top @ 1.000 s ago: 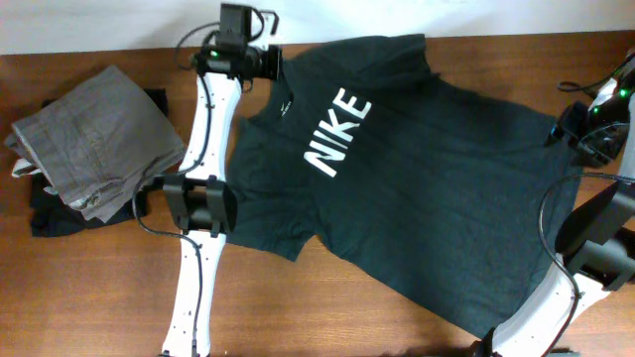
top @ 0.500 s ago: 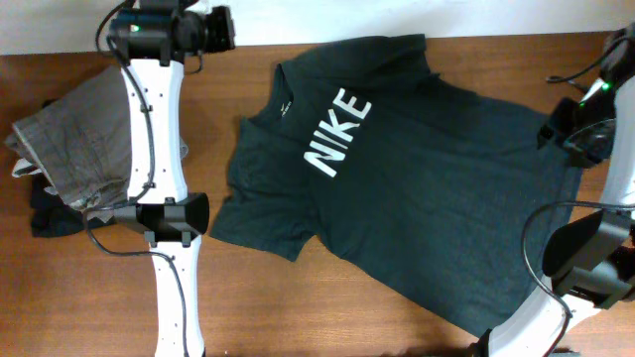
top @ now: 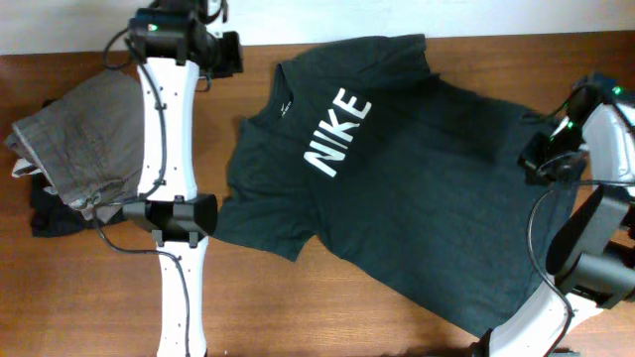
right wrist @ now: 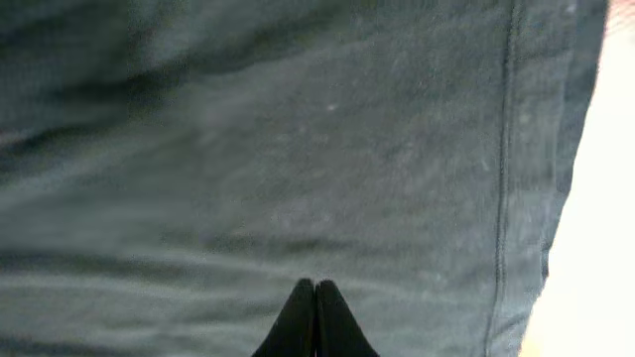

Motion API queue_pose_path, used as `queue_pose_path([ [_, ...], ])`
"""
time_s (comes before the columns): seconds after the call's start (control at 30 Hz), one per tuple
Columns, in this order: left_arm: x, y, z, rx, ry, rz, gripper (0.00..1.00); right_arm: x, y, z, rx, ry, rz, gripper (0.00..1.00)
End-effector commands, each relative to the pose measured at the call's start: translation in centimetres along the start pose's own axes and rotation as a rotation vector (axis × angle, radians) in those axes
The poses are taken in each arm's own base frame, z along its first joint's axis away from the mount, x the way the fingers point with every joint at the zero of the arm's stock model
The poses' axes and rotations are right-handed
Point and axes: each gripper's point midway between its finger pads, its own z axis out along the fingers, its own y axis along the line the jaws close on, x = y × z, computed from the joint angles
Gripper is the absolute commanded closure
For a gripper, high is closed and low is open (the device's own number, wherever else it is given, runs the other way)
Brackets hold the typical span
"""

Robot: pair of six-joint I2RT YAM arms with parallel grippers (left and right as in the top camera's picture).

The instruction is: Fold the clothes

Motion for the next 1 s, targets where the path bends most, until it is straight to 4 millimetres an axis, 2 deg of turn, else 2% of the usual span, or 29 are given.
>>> queue_pose_path([
  [0.0,0.9,0.6,1.1,-0.025,0.045,0.000,0.93,-0.6,-2.3,2.6,0.060,0.021,0.033,0.96],
  [0.17,2.0,0.7,2.4,-0.032,0.102,0.013,0.93,-2.6,-4.1,5.4,0.052,0.008,0.051,0.96],
  [0.37,2.2,0.3,2.9,-0.028,0.109,0.046,0.93,-4.9,-5.6,7.3,0.048,-0.040,0.075,0.96],
  [0.67,1.9,0.2,3.0,-0.023,0.098,0.046,0.93,-8.2,-5.6,11.8,0.032,-0.116,0.040,0.96],
  [0.8,1.8,0.1,3.0,-0.018,0.094,0.046,0.93,-9.7,-5.9,11.8,0.024,-0.172,0.027,0.96],
  [0.97,1.8,0.1,3.0,-0.018,0.092,0.047,0.93,-12.5,-6.4,10.1,0.039,-0.260,-0.052,0.96],
])
